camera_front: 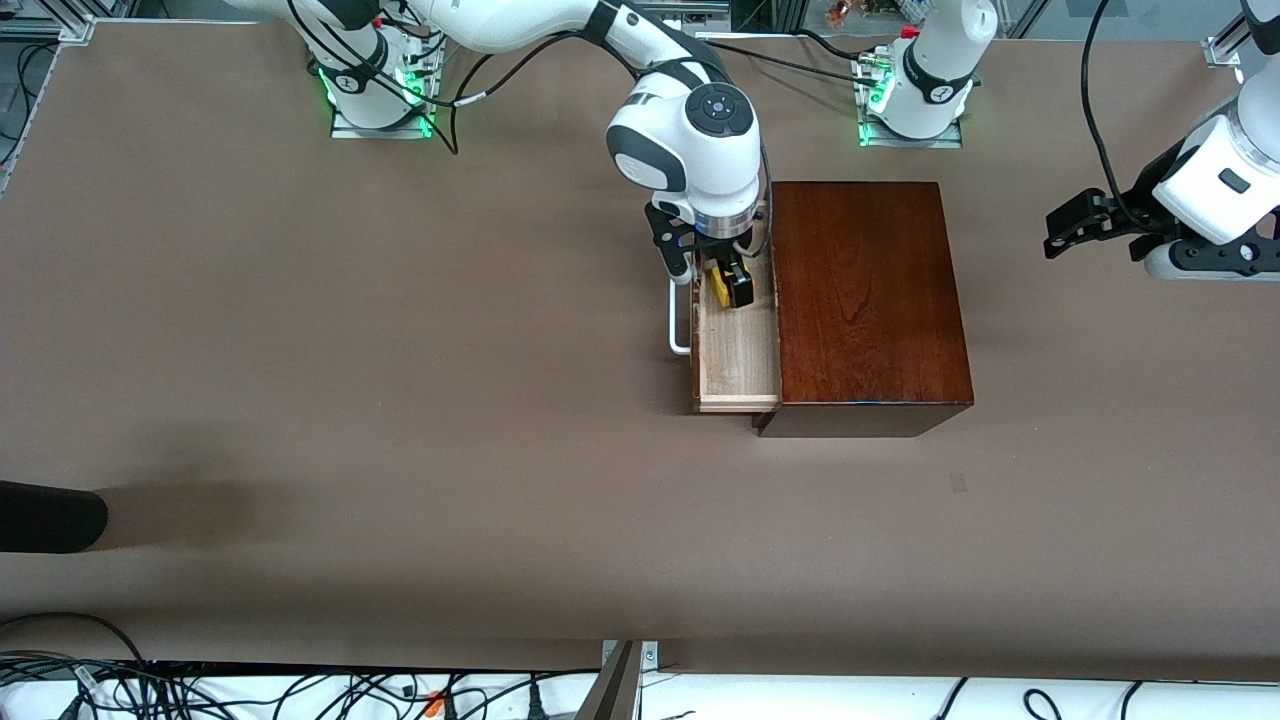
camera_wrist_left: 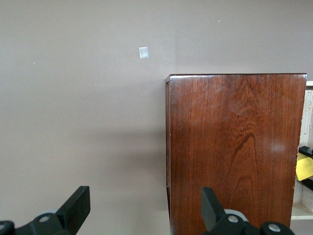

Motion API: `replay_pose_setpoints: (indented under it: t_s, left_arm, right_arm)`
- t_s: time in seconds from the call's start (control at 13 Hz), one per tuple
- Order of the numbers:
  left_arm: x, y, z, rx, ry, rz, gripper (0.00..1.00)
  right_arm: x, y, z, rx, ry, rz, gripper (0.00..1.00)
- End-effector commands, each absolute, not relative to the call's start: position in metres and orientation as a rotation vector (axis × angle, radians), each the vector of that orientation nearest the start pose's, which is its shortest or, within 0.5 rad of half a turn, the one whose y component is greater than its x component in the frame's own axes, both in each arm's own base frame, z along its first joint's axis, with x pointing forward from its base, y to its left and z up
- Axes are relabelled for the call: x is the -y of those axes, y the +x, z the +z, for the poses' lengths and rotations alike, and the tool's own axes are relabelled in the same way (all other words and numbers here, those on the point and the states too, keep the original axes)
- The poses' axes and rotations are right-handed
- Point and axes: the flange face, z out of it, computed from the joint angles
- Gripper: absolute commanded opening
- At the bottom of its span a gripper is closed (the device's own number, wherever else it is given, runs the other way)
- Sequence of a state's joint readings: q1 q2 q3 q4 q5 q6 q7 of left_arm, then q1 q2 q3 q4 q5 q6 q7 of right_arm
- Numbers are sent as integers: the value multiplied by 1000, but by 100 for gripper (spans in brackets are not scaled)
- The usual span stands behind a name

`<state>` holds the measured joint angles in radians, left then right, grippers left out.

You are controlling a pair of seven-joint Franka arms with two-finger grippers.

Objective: Open drawer, take yellow block, close drawer
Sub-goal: 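Lower the right gripper into the drawer and grasp the yellow cube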

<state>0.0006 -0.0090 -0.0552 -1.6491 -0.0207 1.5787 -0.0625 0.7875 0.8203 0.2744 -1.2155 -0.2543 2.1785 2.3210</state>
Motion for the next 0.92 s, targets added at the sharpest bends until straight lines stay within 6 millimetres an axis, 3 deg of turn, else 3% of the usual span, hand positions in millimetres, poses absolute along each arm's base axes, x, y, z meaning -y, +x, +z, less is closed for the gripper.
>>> replay_pose_setpoints:
  t_s: [0.0,0.15,0.23,0.31,0.62,0.85]
  left_arm:
    - [33,542,603,-6,-3160,94,100]
    - [33,542,604,-7,-3160,96,100]
    - [33,542,604,-7,-3160,96,100]
    - [33,542,604,-7,-3160,96,100]
    - [34,542,603,-9,-3158,101,100]
    - [34,544,602,-9,-3158,99,100]
  right_arm:
    - [-639,440,306,-1696,-2428,-35,98]
    - [-641,437,308,-1691,-2434,-35,31]
    - [-641,438,313,-1689,-2432,-35,10]
    - [-641,436,317,-1692,-2441,-36,0]
    - [-640,441,369,-1772,-2452,25,0]
    - [-612,454,439,-1741,-2467,68,0]
